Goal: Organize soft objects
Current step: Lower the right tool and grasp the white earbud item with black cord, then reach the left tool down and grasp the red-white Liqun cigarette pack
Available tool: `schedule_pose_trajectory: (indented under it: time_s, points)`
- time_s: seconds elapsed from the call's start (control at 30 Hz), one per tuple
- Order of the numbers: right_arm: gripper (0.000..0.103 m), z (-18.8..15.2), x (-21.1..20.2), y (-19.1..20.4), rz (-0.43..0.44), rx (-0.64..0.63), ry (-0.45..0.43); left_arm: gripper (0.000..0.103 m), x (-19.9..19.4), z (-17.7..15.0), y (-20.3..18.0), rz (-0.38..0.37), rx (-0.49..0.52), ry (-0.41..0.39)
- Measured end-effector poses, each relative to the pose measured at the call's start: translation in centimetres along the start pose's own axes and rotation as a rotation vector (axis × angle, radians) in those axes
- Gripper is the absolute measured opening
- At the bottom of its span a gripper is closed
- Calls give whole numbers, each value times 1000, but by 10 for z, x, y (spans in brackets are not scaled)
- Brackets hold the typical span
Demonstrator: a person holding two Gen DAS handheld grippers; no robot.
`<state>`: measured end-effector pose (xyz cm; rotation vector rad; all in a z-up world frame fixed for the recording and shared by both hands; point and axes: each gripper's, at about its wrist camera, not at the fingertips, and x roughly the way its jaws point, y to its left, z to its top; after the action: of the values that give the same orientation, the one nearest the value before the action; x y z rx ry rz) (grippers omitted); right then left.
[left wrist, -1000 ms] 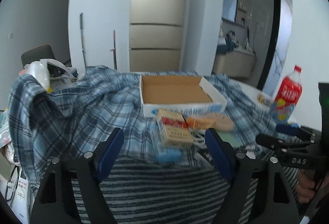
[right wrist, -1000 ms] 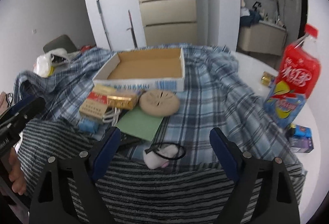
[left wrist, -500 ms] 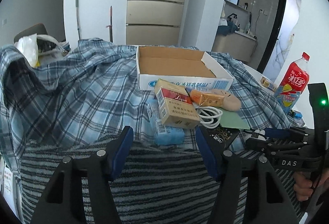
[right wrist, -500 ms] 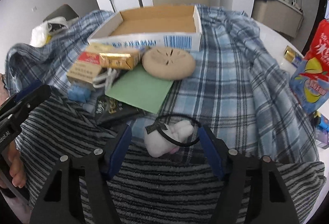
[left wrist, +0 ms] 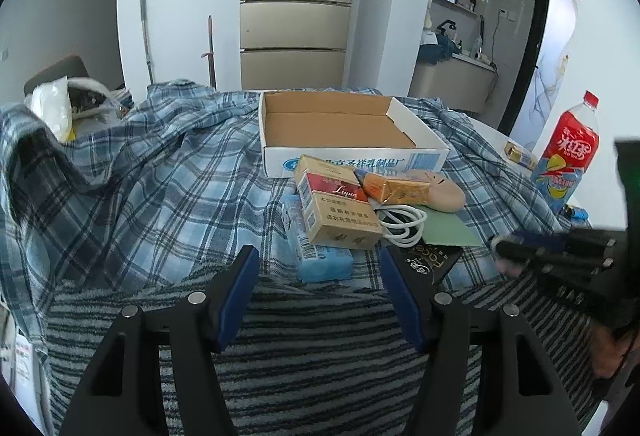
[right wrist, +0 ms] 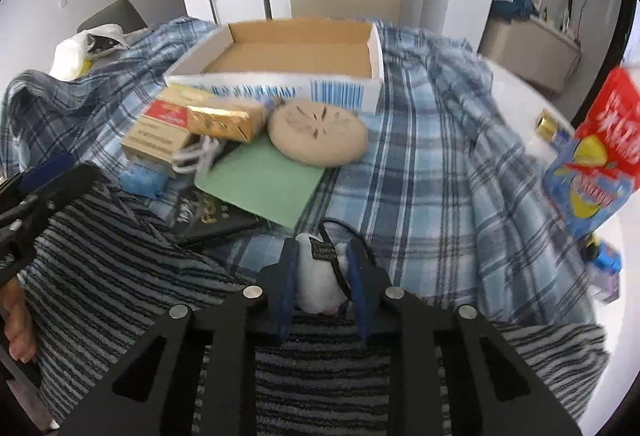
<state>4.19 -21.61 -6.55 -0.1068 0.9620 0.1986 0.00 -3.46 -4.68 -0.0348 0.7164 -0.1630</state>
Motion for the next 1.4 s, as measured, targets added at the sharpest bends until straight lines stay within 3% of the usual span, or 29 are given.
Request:
schedule_pose_trajectory:
  time_s: [0.2, 0.4, 0.5, 0.8, 0.93, 1.4]
  points:
    - [23, 25, -41, -7, 29, 11, -163, 65, -19, 13, -5, 31, 62, -43]
    - [23, 55, -54, -13, -20, 30, -336, 65, -7, 35, -6, 87, 94, -14]
    - [23, 57, -45, -8, -100, 11, -420, 65, 10, 45, -3, 93, 73, 18]
    - [23, 51, -8, -14, -58, 32, -368, 65, 71, 52, -16, 98, 85, 143]
    - [23, 47, -6, -12, -62, 22, -368, 65, 89, 45, -30, 116, 142, 193]
    - [23, 44, -8, -13, -46, 18, -376, 66, 104, 46, -45, 187, 192, 240]
